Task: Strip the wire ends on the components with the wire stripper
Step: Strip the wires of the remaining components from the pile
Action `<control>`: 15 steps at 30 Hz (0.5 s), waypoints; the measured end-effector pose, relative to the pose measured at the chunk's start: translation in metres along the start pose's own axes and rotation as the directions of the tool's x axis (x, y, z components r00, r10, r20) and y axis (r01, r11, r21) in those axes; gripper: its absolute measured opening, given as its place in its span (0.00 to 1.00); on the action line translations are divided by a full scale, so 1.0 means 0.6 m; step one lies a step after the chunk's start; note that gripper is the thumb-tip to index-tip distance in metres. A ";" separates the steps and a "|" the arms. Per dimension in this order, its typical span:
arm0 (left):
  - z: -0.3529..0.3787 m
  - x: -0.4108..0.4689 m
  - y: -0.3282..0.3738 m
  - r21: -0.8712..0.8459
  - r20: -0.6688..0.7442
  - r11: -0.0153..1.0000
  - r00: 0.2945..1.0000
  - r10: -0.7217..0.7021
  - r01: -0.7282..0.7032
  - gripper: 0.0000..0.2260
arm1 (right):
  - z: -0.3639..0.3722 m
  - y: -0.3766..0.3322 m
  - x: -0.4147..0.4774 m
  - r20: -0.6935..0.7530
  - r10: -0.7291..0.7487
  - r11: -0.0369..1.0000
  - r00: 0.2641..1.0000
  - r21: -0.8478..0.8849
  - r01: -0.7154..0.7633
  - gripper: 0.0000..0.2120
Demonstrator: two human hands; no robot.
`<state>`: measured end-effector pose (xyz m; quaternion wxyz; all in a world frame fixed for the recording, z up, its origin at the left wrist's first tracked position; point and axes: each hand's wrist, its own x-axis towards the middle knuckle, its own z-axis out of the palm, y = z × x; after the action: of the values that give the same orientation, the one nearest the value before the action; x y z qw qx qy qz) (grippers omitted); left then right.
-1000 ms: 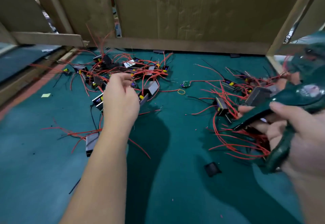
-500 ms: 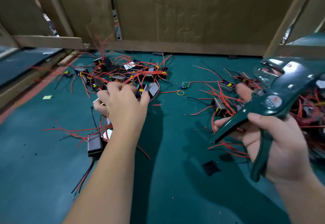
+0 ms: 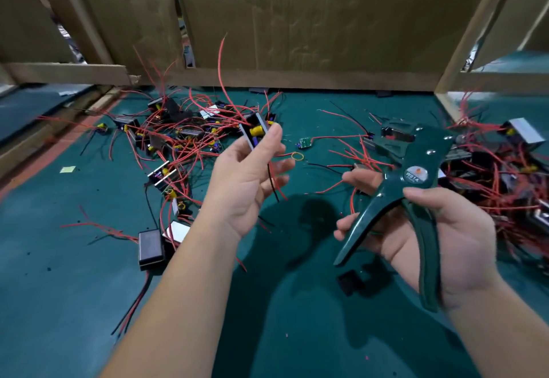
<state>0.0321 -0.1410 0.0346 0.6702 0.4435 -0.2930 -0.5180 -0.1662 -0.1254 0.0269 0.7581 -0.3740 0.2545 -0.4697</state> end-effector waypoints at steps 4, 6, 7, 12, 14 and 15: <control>0.009 -0.006 -0.006 0.014 0.023 0.999 0.999 -0.031 0.030 0.10 | 0.005 -0.002 0.000 0.034 0.097 0.992 0.995 0.075 -0.099 0.30; 0.012 -0.008 -0.005 -0.056 0.060 0.995 0.995 -0.075 0.079 0.13 | 0.007 -0.002 -0.002 0.086 0.135 0.984 0.987 0.104 -0.143 0.26; 0.013 -0.009 -0.004 -0.074 0.068 0.992 0.993 -0.098 0.103 0.14 | 0.009 -0.001 -0.003 0.118 0.148 0.981 0.982 0.110 -0.161 0.25; 0.005 -0.009 -0.007 -0.214 0.243 0.972 0.969 -0.040 0.094 0.08 | 0.015 0.004 -0.006 0.195 0.189 0.970 0.963 0.113 -0.213 0.30; -0.003 -0.011 -0.011 -0.240 0.394 0.966 0.919 0.009 0.094 0.16 | 0.016 0.004 -0.006 0.281 0.188 0.955 0.941 0.170 -0.242 0.31; -0.006 -0.014 -0.012 -0.217 0.478 0.972 0.878 0.025 0.090 0.22 | 0.017 0.003 -0.006 0.345 0.169 0.938 0.923 0.232 -0.258 0.30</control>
<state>0.0296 -0.1322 0.0270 0.6155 0.2255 -0.3788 -0.6533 -0.1594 -0.1186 0.0314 0.8804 -0.3071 0.1005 -0.3470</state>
